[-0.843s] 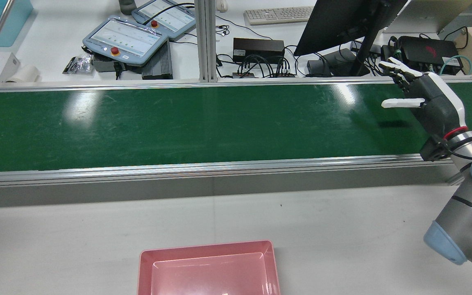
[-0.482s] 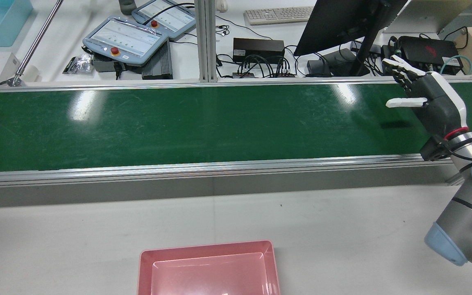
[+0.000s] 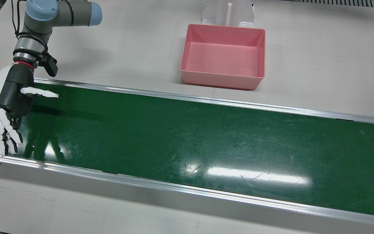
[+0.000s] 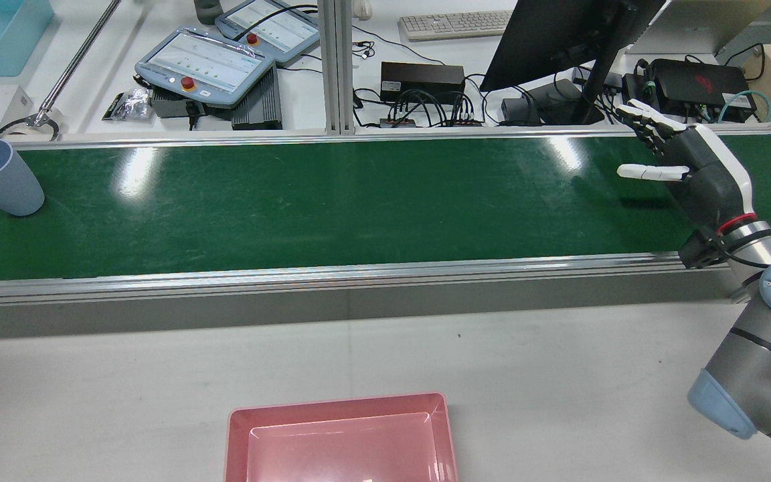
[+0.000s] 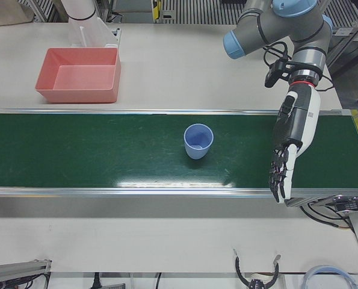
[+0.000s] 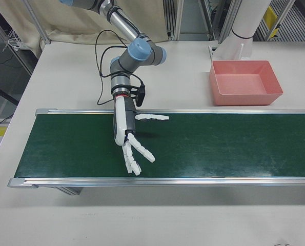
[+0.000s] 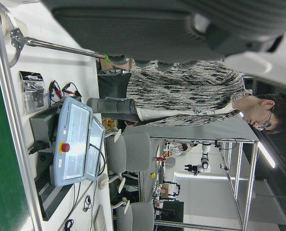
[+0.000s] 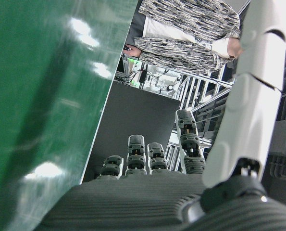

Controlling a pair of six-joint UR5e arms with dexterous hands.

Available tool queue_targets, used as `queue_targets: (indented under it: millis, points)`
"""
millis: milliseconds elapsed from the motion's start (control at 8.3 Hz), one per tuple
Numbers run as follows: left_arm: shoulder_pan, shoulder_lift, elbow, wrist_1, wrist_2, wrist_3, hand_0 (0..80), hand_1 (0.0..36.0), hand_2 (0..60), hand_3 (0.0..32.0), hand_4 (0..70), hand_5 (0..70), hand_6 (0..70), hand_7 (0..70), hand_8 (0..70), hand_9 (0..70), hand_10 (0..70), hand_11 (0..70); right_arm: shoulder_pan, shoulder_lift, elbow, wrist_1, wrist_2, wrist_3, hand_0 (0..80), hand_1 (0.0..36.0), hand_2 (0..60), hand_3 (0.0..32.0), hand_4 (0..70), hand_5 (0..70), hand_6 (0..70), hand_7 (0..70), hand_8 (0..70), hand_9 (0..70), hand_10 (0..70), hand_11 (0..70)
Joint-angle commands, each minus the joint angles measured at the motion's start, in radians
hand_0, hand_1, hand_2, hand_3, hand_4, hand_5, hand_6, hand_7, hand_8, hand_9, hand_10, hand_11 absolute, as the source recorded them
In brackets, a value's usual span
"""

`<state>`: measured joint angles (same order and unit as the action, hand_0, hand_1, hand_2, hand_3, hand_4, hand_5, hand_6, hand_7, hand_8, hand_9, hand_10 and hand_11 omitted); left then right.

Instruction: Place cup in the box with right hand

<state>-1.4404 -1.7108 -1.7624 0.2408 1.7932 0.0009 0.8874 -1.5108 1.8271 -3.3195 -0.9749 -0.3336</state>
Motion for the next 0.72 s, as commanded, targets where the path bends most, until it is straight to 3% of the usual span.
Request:
queue_targets:
  millis: [0,120,602]
  points:
    - [0.0,0.0,0.0,0.0,0.0,0.001,0.0,0.0,0.0,0.0,0.0,0.0,0.0,0.0,0.0,0.0,0.0,0.0,-0.022,0.003,0.0,0.0,0.001,-0.005,55.8,15.4,2.0,0.4,6.1,7.4,5.0,13.5,9.6,16.7,3.6,7.4]
    - [0.0,0.0,0.0,0.0,0.0,0.001,0.0,0.0,0.0,0.0,0.0,0.0,0.0,0.0,0.0,0.0,0.0,0.0,-0.022,0.003,0.0,0.0,0.001,-0.004,54.5,17.1,6.5,0.4,5.3,7.4,5.0,13.7,9.5,16.7,3.5,7.4]
    - [0.0,0.0,0.0,0.0,0.0,0.001,0.0,0.0,0.0,0.0,0.0,0.0,0.0,0.0,0.0,0.0,0.0,0.0,-0.022,0.004,0.014,-0.002,0.001,-0.004,57.2,15.1,0.0,0.2,8.4,7.5,5.1,14.2,9.8,17.1,3.2,6.9]
